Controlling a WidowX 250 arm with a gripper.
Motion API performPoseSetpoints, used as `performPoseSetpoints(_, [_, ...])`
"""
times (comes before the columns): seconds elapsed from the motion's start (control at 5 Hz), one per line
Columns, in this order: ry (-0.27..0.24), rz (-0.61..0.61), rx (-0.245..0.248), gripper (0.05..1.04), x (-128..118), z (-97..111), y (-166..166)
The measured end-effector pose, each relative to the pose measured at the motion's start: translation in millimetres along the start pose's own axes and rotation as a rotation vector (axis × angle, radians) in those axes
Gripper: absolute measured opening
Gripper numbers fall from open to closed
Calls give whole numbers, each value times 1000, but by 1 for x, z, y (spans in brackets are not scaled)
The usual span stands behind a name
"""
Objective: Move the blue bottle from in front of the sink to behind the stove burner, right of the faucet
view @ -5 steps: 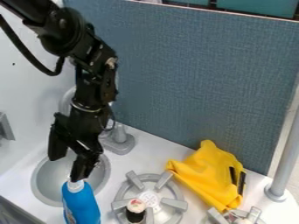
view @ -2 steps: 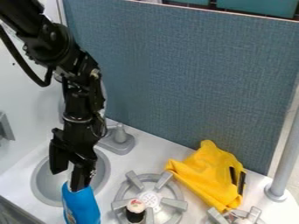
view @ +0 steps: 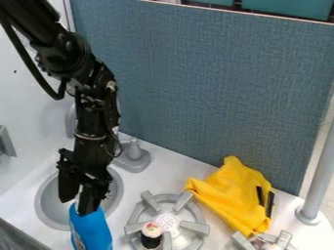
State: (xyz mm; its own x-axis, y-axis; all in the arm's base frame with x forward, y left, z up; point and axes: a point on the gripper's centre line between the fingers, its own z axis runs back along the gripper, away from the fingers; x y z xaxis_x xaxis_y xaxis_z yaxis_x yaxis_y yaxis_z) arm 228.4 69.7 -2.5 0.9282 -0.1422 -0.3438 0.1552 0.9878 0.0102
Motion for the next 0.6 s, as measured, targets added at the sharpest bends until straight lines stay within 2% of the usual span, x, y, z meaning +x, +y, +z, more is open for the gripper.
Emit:
performPoseSetpoints(0.2, [2, 15, -5, 424, 0, 0, -1])
performPoseSetpoints(0.4, [-5, 7, -30, 411, 2, 3, -4])
performPoseSetpoints(0.6, [-21, -33, -73, 411, 9, 24, -18])
